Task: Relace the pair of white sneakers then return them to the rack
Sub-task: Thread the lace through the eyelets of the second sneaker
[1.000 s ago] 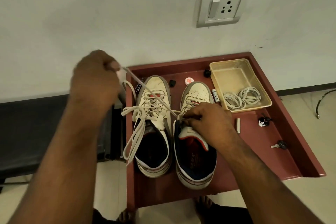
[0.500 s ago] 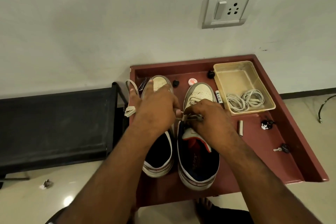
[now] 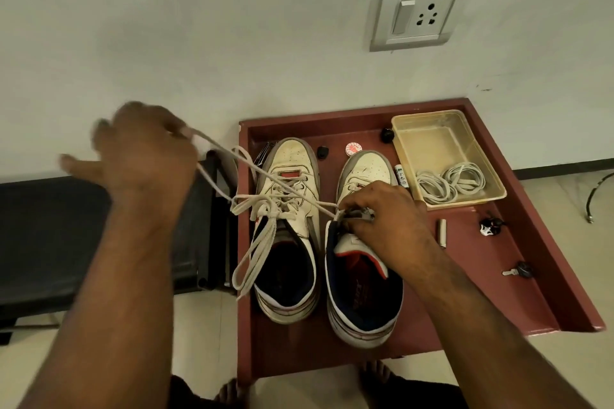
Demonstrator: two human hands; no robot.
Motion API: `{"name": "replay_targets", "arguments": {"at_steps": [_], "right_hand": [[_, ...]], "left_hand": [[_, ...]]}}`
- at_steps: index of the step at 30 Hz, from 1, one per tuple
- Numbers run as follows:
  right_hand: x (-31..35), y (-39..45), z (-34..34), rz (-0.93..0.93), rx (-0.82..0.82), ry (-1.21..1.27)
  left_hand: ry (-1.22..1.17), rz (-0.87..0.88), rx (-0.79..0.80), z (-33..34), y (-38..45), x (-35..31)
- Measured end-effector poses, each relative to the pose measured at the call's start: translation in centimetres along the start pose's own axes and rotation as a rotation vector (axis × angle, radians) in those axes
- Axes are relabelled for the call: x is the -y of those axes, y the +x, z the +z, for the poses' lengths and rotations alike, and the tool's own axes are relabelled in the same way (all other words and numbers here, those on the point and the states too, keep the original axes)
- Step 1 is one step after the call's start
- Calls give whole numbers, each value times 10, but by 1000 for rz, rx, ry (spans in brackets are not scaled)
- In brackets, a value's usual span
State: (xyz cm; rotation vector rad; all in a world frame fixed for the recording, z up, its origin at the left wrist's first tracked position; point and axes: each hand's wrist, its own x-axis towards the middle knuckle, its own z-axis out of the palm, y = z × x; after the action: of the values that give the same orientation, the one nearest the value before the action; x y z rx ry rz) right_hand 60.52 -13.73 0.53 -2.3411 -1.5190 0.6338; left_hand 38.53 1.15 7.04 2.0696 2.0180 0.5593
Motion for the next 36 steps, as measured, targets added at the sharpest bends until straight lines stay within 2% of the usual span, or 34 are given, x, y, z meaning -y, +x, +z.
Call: {"name": "replay_targets", "arguments": {"at_steps": [1, 3, 7, 9, 11, 13, 16, 19, 21, 25, 28, 33, 36], "right_hand": [[0, 0, 0, 0, 1, 2], [2, 1, 0, -4, 3, -8], [4, 1, 0, -4, 1, -50], [2, 1, 1, 2, -8, -45], [1, 1, 0, 3, -6, -35], [-1, 1, -2, 0, 4, -39], [-1, -1, -7, 18, 11, -13], [-2, -1, -8, 25, 19, -27], [-3, -3, -11, 40, 29, -40], [-14, -13, -20, 173, 61, -47], [-17, -19, -19, 228, 70, 48], [-16, -15, -16, 198, -16, 118], [-18, -12, -17, 156, -35, 125]], "left_hand": [[60, -37, -74, -7, 2, 9], [180, -32, 52, -2, -5, 1], [280, 365, 468, 45, -53, -65], [374, 489, 583, 66, -77, -78], [391, 497, 587, 70, -82, -82], [307, 351, 554, 61, -67, -75], [309, 73, 375, 24, -17, -33], [404, -7, 311, -6, 7, 7], [371, 57, 358, -1, -4, -5], [64, 348, 565, 37, -53, -66], [235, 527, 631, 66, -72, -82], [304, 493, 565, 71, -75, -78], [414, 491, 596, 69, -75, -78]]}}
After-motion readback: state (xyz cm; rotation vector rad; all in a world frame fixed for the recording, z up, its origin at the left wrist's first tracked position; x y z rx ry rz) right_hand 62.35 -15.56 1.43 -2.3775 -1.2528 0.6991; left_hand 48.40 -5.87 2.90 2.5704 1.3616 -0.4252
